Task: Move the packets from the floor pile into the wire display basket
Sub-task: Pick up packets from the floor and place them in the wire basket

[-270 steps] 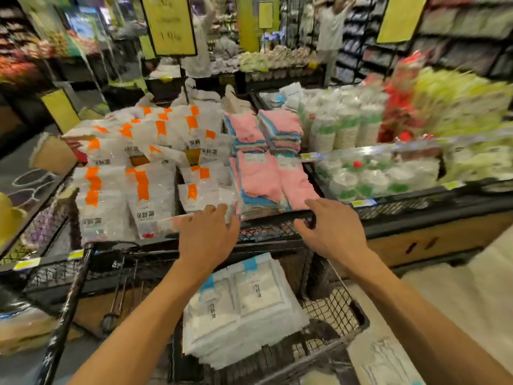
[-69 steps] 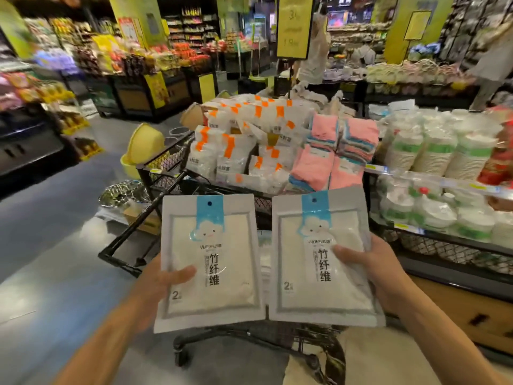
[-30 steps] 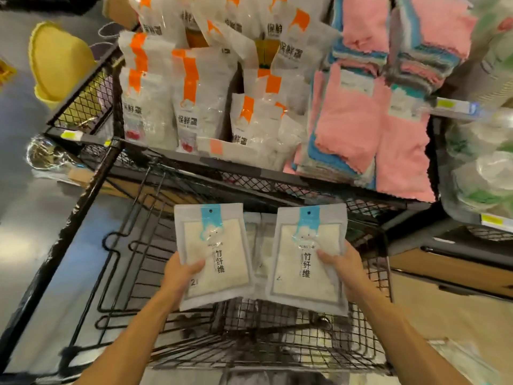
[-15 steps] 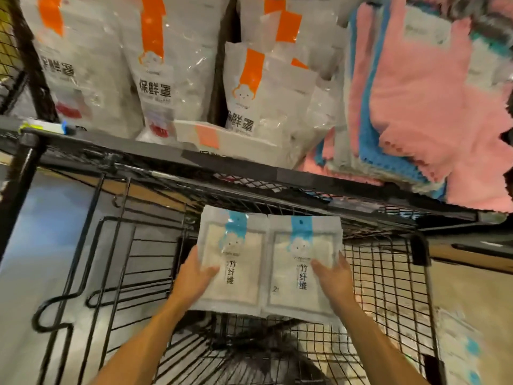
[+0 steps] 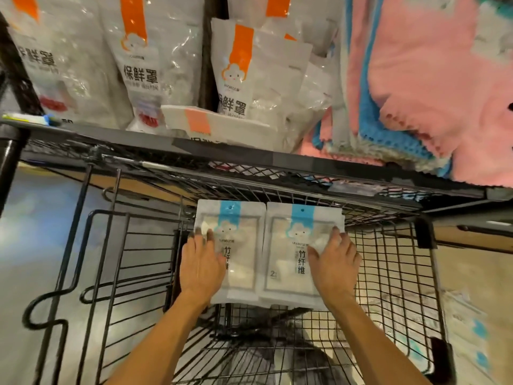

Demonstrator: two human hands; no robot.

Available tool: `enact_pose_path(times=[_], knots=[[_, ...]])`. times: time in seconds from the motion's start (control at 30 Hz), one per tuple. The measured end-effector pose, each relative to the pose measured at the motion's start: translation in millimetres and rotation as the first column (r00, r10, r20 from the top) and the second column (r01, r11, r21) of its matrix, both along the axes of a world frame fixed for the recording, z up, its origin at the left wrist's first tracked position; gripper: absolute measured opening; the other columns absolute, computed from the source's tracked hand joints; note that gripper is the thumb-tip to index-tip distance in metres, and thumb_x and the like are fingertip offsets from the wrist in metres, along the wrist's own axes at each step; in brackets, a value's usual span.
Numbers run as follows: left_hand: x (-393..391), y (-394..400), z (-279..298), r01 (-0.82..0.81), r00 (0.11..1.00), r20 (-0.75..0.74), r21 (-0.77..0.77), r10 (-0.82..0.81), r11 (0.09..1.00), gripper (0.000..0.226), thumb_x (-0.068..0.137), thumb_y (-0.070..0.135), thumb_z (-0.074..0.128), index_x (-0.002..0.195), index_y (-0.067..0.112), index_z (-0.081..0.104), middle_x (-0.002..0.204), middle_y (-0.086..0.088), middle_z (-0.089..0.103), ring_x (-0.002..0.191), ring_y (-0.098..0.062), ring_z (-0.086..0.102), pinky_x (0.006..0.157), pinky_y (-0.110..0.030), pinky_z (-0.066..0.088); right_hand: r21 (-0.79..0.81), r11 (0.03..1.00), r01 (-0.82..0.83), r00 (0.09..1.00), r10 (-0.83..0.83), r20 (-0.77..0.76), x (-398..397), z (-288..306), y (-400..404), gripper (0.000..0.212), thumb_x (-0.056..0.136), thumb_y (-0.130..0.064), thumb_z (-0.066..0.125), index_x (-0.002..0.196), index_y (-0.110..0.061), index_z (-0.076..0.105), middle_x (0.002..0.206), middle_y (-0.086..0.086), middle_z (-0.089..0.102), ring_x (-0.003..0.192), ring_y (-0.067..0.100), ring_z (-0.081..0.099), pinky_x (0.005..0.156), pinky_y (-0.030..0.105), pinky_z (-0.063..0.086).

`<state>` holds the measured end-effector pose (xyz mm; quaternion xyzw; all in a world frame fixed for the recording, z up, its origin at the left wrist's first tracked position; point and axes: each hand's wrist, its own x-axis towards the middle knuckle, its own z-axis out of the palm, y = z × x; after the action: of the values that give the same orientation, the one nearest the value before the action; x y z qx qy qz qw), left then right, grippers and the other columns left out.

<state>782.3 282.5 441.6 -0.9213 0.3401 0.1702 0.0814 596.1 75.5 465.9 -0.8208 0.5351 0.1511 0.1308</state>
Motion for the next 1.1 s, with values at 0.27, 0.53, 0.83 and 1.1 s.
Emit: enact_pose_path(times=[0.27, 0.53, 0.83, 1.1], knots=[[-16, -10, 68, -0.035, 0.999, 0.027, -0.051, 0.036, 0.998, 0.065, 0.104, 0.046, 0.036, 0.158, 0.011, 0.03, 0.163, -0.02, 0.031, 0.152, -0.034, 0.027, 0.124, -0.048, 0.025, -0.054, 0.967, -0.25, 0.966, 0.253, 0.058, -20, 53, -29, 0.072, 0.1, -0.059, 0.043, 0.157, -0.018, 0.033, 0.162, 0.014, 0.038, 0.149, 0.035, 0.034, 0.124, 0.056, 0.022], [-53, -20, 167, -0.055, 0.991, 0.112, -0.181, 0.076, 0.982, 0.064, 0.107, 0.048, 0.032, 0.161, 0.015, 0.025, 0.166, -0.016, 0.027, 0.154, -0.032, 0.023, 0.126, -0.047, 0.019, -0.131, 0.939, -0.319, 0.933, 0.335, 0.13, -39, 138, -44, 0.068, 0.098, -0.06, 0.044, 0.153, -0.02, 0.042, 0.159, 0.009, 0.044, 0.147, 0.032, 0.038, 0.123, 0.057, 0.023], [-91, -20, 265, -0.041, 0.983, 0.16, -0.292, 0.091, 0.956, 0.063, 0.107, 0.052, 0.031, 0.16, 0.019, 0.03, 0.165, -0.01, 0.03, 0.153, -0.027, 0.027, 0.124, -0.043, 0.024, -0.2, 0.908, -0.367, 0.878, 0.409, 0.248, -59, 231, -37, 0.068, 0.098, -0.063, 0.043, 0.152, -0.023, 0.04, 0.159, 0.005, 0.043, 0.147, 0.031, 0.037, 0.124, 0.054, 0.022], [-121, -24, 325, 0.158, 0.975, 0.205, -0.382, -0.083, 0.911, 0.064, 0.106, 0.054, 0.03, 0.162, 0.023, 0.025, 0.168, -0.005, 0.025, 0.155, -0.023, 0.022, 0.127, -0.04, 0.017, -0.334, 0.902, -0.274, 0.873, 0.379, 0.307, -97, 300, -6, 0.073, 0.098, -0.067, 0.042, 0.155, -0.023, 0.039, 0.161, 0.005, 0.041, 0.148, 0.029, 0.035, 0.124, 0.054, 0.022]])
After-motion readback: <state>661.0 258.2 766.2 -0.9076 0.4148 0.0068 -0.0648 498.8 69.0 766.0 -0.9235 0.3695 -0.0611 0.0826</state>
